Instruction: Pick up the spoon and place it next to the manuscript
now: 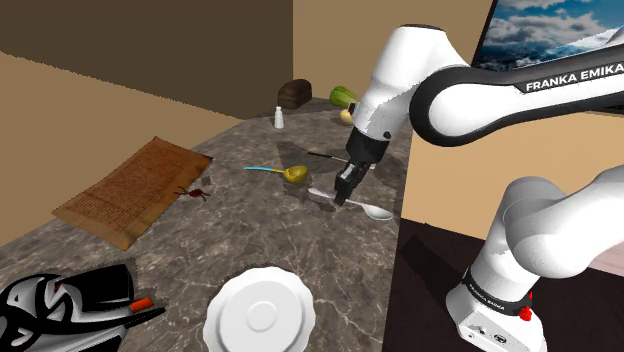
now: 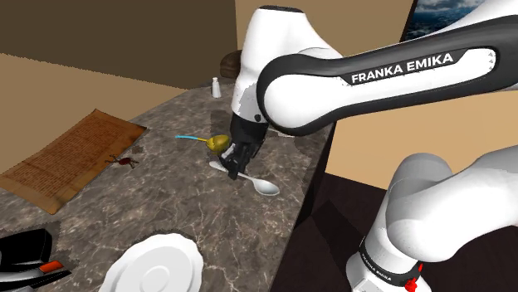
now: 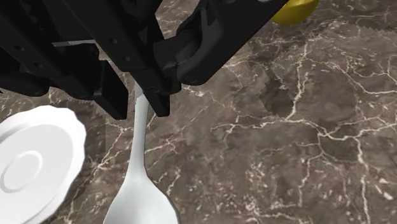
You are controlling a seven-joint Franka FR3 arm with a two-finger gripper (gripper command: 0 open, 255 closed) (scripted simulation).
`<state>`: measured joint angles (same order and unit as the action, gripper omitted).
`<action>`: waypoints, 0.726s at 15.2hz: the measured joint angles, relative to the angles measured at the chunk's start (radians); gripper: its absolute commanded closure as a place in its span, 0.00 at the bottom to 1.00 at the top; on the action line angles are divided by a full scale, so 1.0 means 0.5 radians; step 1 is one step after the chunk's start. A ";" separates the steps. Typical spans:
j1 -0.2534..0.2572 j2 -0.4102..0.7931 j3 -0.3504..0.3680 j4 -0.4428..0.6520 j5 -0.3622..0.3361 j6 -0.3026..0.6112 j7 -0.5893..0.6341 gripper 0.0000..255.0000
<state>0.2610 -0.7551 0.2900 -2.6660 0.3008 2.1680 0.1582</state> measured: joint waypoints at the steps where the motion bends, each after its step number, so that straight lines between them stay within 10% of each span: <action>1: -0.002 -0.011 -0.004 0.027 -0.006 -0.036 0.006 1.00; 11: -0.038 0.128 0.028 0.309 -0.048 -0.169 0.074 1.00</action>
<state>0.2420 -0.6912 0.3040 -2.5117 0.2766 2.0834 0.1951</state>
